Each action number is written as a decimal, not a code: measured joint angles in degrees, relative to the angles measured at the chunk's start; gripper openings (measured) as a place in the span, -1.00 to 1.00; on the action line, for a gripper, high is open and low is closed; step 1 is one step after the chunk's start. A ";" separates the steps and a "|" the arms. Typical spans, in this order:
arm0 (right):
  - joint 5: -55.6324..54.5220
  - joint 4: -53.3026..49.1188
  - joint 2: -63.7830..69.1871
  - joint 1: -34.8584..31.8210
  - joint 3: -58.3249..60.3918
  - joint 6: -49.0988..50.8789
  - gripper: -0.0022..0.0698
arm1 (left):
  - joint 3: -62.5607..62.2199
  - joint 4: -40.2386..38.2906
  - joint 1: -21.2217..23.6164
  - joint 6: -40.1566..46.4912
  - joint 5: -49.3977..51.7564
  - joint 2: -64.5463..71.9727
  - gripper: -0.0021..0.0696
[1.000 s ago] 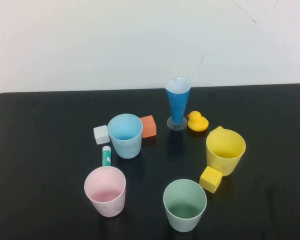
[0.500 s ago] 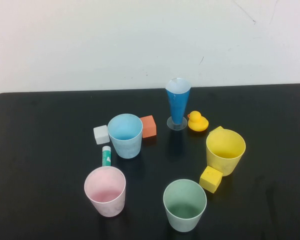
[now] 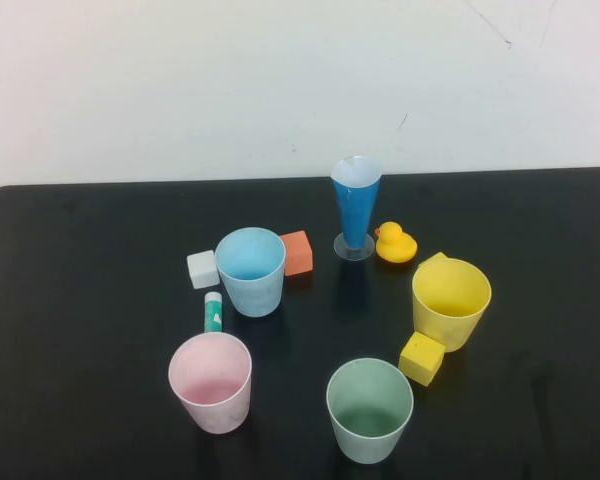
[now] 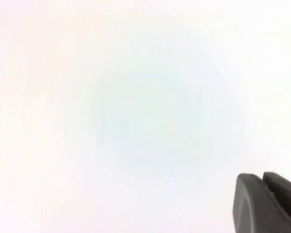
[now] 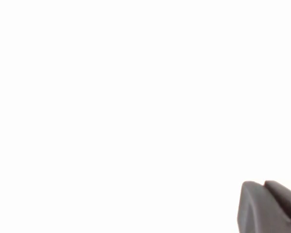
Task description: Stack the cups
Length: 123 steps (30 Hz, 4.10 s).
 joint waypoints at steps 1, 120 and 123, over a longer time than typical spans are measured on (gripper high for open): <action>-5.40 0.00 0.00 0.00 0.00 0.28 -0.95 | 0.00 -0.11 0.00 0.00 -4.57 0.00 -0.95; 78.17 51.40 53.58 6.81 -37.77 -64.16 -0.94 | -77.89 -13.08 -12.25 32.54 60.83 77.65 -0.93; 72.87 51.40 56.78 13.40 -38.35 -64.39 -0.94 | -72.10 -13.08 -12.25 31.79 59.90 70.01 -0.94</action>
